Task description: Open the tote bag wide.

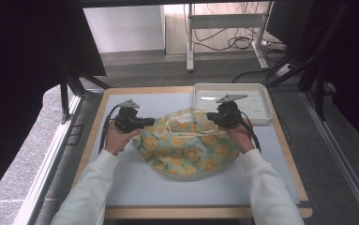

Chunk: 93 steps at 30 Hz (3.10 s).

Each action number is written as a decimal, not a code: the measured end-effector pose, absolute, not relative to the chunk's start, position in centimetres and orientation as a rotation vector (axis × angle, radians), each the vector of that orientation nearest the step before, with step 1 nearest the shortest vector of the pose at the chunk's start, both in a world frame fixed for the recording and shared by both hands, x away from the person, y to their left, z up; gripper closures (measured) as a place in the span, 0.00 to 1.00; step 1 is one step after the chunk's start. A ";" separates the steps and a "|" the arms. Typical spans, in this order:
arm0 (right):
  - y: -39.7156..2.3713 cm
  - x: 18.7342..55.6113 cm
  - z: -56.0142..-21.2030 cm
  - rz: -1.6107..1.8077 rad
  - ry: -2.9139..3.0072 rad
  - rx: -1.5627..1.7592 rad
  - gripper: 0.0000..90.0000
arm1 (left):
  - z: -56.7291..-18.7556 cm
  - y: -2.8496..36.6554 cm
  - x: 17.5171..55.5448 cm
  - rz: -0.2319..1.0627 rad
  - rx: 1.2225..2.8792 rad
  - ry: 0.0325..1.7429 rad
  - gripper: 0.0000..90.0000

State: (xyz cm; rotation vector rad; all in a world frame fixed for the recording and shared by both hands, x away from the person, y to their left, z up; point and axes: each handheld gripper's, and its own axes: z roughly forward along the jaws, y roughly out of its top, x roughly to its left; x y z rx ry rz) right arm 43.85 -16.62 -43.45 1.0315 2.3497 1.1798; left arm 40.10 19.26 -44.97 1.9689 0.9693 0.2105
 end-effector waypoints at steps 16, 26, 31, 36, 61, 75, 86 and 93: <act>-17.1 41.1 -42.9 1.298 2.339 0.978 0.98 | -44.4 19.6 38.2 0.200 1.930 0.918 1.00; -17.5 38.6 -43.3 1.341 2.332 0.948 0.98 | -44.5 19.7 36.8 0.180 1.926 0.886 1.00; -17.8 37.4 -43.5 1.367 2.330 0.921 0.98 | -44.5 19.8 36.2 0.172 1.928 0.874 1.00; -18.0 37.0 -43.7 1.390 2.341 0.920 0.98 | -44.5 20.1 35.8 0.165 1.914 0.874 1.00; -18.3 33.1 -46.0 1.415 2.470 0.885 0.98 | -45.6 19.3 33.6 0.097 1.938 0.808 1.00; -19.0 32.0 -47.4 1.424 2.535 0.904 0.98 | -46.8 19.2 32.1 0.087 1.970 0.788 1.00; -19.4 31.6 -49.4 1.349 2.623 0.942 0.98 | -48.6 19.4 31.3 0.051 2.017 0.800 1.00; -19.6 31.7 -50.6 1.297 2.683 0.990 0.98 | -49.8 19.3 31.2 0.021 2.043 0.816 1.00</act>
